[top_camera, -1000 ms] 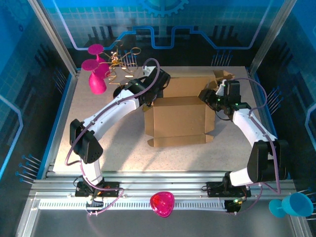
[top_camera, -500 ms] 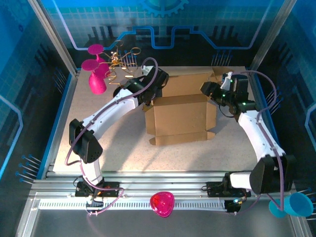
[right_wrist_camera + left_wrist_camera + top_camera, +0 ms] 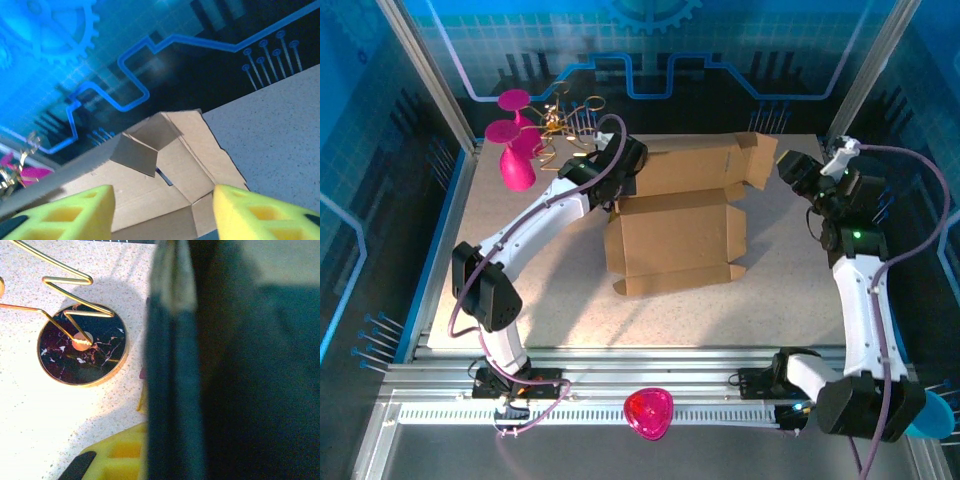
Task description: Fold the paper box
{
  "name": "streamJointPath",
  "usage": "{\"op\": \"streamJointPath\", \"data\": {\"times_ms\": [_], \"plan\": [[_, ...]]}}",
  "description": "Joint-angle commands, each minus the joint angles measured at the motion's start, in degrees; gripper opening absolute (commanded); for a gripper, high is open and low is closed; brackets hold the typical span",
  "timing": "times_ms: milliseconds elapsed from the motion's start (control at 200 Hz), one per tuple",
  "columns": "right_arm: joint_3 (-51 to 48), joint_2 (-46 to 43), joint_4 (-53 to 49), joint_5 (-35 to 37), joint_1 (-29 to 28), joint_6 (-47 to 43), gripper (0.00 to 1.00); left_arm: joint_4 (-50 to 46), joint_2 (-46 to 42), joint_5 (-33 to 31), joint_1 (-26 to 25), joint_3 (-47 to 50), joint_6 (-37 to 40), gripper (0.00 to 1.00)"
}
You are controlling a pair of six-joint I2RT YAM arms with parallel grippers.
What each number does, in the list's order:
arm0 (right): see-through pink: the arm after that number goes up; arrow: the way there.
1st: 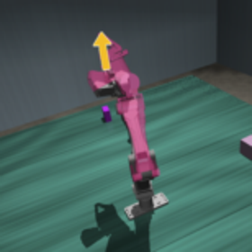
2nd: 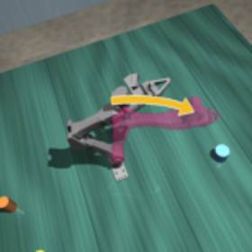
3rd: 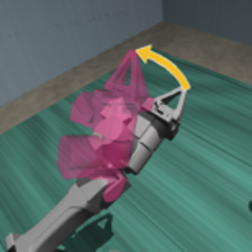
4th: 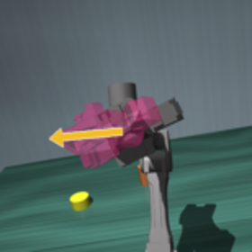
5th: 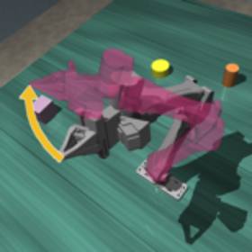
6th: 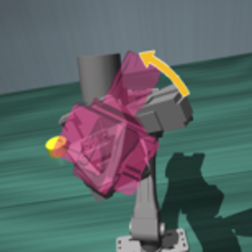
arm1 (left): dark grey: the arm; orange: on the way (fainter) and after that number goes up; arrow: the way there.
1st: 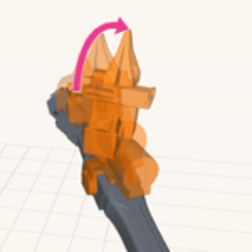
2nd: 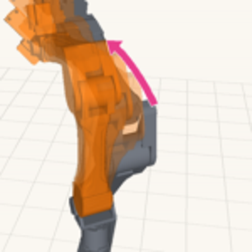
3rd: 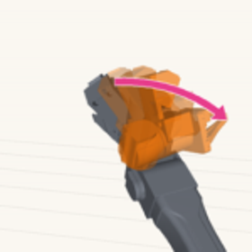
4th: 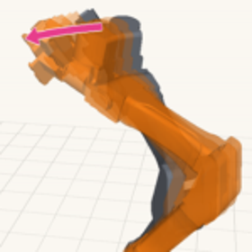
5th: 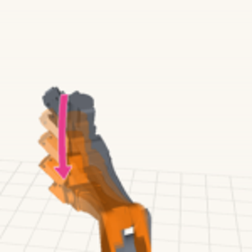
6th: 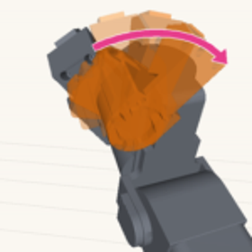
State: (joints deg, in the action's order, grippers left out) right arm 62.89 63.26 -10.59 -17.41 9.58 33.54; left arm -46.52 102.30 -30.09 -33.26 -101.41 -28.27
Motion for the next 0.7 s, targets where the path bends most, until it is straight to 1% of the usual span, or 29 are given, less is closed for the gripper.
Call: {"op": "streamJointPath", "data": {"times_ms": [0, 95, 175, 220, 265, 380, 520, 695], "plan": [[-1.38, 4.88, 2.56, -5.32, 0.39, -12.31, 0.60, -1.61, -2.02, 2.68, 0.70, -1.41, 1.11, 0.00], [-0.73, 7.04, 1.59, -5.66, 0.56, -21.03, 0.63, -2.50, -1.56, 3.49, 1.05, -2.17, 1.42, 0.00], [0.04, 8.28, -0.08, -2.64, 0.56, -25.80, 0.65, -2.94, -1.32, 4.37, 1.34, -2.60, 1.64, 0.00], [0.47, 9.16, -1.06, -1.15, 0.69, -27.29, 0.66, -3.11, -1.32, 4.82, 1.59, -2.68, 1.55, 0.00], [0.56, 10.03, -1.11, -1.12, 0.73, -28.02, 0.67, -3.20, -1.27, 5.27, 1.64, -2.76, 1.71, 0.00], [0.32, 12.73, -0.14, -3.51, 0.37, -28.52, 0.67, -3.48, -0.99, 6.28, 1.83, -3.26, 2.24, 0.00], [1.64, 16.12, -0.06, -6.16, -1.11, -29.79, 0.63, -4.26, -0.29, 7.31, 2.33, -4.45, 2.56, 0.00], [3.59, 19.63, -0.13, -7.19, -2.10, -31.10, 0.51, -6.34, 1.04, 8.61, 2.67, -6.72, 3.01, 0.00]]}}
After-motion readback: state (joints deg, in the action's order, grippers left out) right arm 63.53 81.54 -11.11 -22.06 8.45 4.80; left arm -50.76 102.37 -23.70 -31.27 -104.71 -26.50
